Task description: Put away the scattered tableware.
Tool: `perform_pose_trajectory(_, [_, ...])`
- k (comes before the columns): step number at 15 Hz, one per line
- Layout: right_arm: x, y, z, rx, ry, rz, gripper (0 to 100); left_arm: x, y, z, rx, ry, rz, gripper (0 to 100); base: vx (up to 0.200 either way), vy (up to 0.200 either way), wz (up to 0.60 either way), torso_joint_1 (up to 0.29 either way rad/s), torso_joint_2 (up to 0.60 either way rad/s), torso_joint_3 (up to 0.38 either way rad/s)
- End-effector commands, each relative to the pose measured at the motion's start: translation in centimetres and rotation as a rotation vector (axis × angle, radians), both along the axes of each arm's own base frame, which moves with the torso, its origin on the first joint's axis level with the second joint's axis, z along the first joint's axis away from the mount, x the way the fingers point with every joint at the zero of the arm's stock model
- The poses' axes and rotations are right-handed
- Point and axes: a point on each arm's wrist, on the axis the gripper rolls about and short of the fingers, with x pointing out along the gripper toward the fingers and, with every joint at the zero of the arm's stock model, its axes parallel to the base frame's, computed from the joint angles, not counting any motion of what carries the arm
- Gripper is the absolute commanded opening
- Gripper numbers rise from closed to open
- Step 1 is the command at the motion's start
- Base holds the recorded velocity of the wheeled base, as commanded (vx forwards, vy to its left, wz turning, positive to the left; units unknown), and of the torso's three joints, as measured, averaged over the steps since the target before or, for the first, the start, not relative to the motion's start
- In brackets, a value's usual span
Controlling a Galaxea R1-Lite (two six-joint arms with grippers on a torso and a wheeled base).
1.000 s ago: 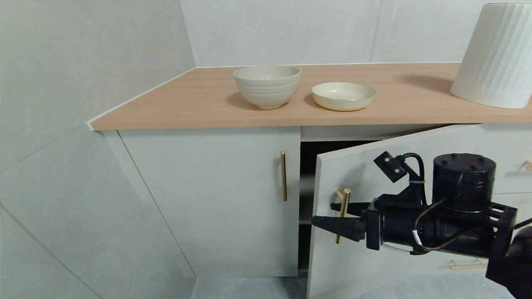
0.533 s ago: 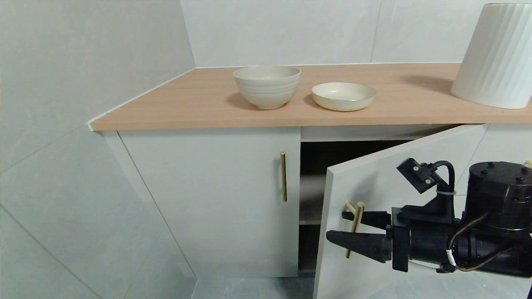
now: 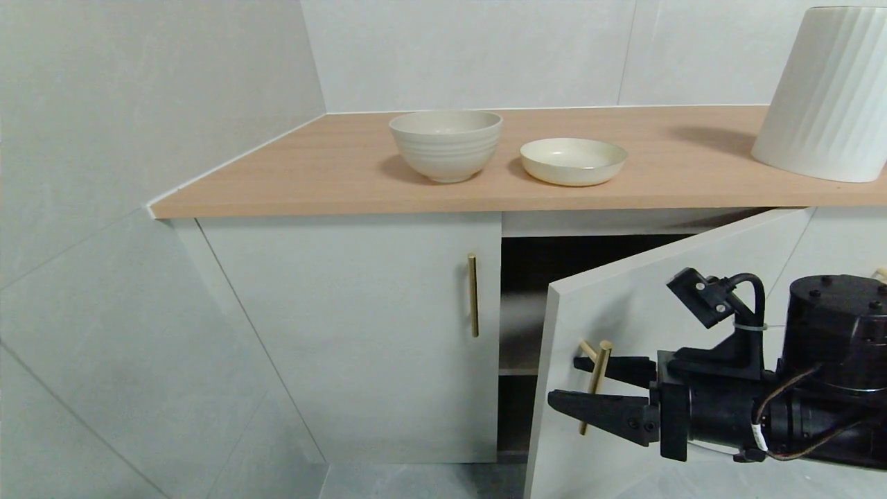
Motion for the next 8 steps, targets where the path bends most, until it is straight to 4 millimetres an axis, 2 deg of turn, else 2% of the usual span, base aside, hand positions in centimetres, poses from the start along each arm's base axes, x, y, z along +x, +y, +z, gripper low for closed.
perform_pose_trajectory(1, [-0.3,0.2,-0.1,-0.005,0.006,0.011,100,6.3,-0.2,5.1,0.002,0.188,-0.093,100,0.000,0.000,0.00,0.000,0.00,0.000])
perform_pose_trajectory(2, [-0.4,0.2,-0.3,-0.007,0.010,0.012,100,8.5,-0.5,5.9,0.020,0.220,-0.124,100,0.000,0.000,0.00,0.000,0.00,0.000])
perform_pose_trajectory(3, [-0.4,0.1,-0.3,-0.008,0.011,0.014,100,9.3,-0.6,6.1,0.022,0.230,-0.132,100,0.000,0.000,0.00,0.000,0.00,0.000])
perform_pose_trajectory(4, [-0.4,0.2,-0.3,-0.008,0.011,0.014,100,12.4,-1.0,6.6,0.026,0.240,-0.152,100,0.000,0.000,0.00,0.000,0.00,0.000])
perform_pose_trajectory(5, [-0.4,0.2,-0.3,-0.008,0.011,0.014,100,14.4,-1.4,6.5,0.026,0.243,-0.170,100,0.000,0.000,0.00,0.000,0.00,0.000])
perform_pose_trajectory(8, [-0.5,0.1,-0.2,-0.006,0.008,0.014,100,19.3,-3.1,4.6,0.036,0.301,-0.233,100,0.000,0.000,0.00,0.000,0.00,0.000])
